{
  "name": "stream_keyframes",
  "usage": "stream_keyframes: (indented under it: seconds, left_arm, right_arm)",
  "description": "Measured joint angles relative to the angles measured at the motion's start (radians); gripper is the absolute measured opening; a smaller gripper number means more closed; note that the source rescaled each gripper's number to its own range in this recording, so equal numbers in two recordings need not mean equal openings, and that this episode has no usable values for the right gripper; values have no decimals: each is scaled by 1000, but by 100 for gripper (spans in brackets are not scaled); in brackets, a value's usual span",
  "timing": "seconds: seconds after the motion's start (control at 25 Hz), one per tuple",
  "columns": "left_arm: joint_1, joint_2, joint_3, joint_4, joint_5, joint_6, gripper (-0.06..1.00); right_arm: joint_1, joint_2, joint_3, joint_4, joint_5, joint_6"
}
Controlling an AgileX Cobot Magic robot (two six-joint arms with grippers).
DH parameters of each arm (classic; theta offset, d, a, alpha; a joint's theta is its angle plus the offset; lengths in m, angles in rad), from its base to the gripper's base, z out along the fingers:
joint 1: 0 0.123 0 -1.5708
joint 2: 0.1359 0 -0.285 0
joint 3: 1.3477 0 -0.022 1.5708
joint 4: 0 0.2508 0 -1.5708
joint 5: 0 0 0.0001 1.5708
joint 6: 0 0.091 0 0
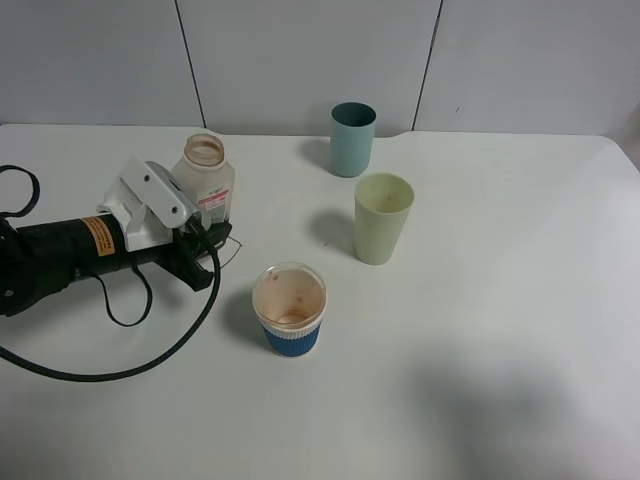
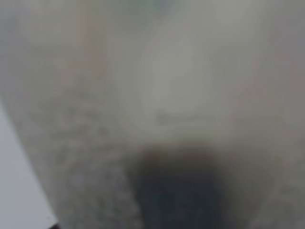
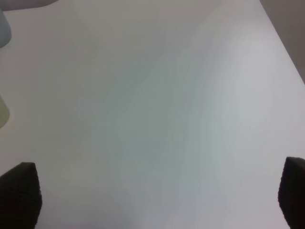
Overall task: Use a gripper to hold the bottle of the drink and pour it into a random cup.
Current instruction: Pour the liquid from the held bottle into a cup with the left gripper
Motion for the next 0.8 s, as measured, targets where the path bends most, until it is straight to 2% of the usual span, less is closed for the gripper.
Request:
stream_keyframes:
  seconds: [0.16, 0.64, 0.8]
  left_arm:
    - [0, -34, 1, 13, 71, -8, 0]
    - [0, -215, 3, 134, 280, -11, 0]
    - [0, -255, 33, 151, 304, -11, 0]
  right_arm:
    - [0, 0, 0, 0, 0, 0]
    - [0, 0, 0, 0, 0, 0]
    - [0, 0, 0, 0, 0, 0]
